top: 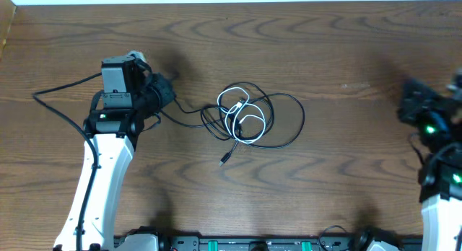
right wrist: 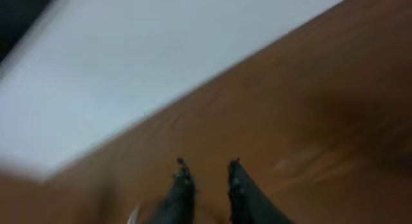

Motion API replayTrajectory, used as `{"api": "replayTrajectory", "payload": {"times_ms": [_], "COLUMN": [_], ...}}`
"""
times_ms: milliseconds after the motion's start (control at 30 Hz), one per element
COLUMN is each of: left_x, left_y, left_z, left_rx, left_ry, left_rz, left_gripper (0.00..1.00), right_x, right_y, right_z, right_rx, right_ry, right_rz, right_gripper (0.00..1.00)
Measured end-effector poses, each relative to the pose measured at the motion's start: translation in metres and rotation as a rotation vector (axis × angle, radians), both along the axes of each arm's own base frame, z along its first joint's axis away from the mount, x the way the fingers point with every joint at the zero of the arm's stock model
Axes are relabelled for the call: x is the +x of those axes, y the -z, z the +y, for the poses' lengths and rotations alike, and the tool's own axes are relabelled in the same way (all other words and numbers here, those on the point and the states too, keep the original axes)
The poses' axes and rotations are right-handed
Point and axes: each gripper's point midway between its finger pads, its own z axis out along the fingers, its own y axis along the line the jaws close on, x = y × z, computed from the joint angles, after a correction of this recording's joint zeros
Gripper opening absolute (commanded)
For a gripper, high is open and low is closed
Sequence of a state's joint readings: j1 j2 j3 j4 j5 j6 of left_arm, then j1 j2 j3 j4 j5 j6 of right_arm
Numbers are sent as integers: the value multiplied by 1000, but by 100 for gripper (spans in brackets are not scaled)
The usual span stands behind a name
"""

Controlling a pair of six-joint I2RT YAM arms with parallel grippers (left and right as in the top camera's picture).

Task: Untangle cables

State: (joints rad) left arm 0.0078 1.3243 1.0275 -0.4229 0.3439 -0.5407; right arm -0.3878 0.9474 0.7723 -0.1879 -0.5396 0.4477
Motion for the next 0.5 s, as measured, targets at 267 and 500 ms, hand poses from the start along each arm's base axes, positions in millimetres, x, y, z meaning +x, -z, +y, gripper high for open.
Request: {"api": "replayTrajectory", "payload": {"times_ms": [267,500], "left_x": [-13,-16], "left_y": [1,0], "left_z": [-30,-35], "left_rx": [-53,-56], "left_ry": [216,262], "left_rz": [-5,-12], "left_gripper": [13,34], "right_x": [20,17], "right_y": [58,115], "right_z": [146,244], "right_rx": [74,88], "right_ry": [-499,-702], "right_rz": [144,266], "right_gripper": [49,49]}}
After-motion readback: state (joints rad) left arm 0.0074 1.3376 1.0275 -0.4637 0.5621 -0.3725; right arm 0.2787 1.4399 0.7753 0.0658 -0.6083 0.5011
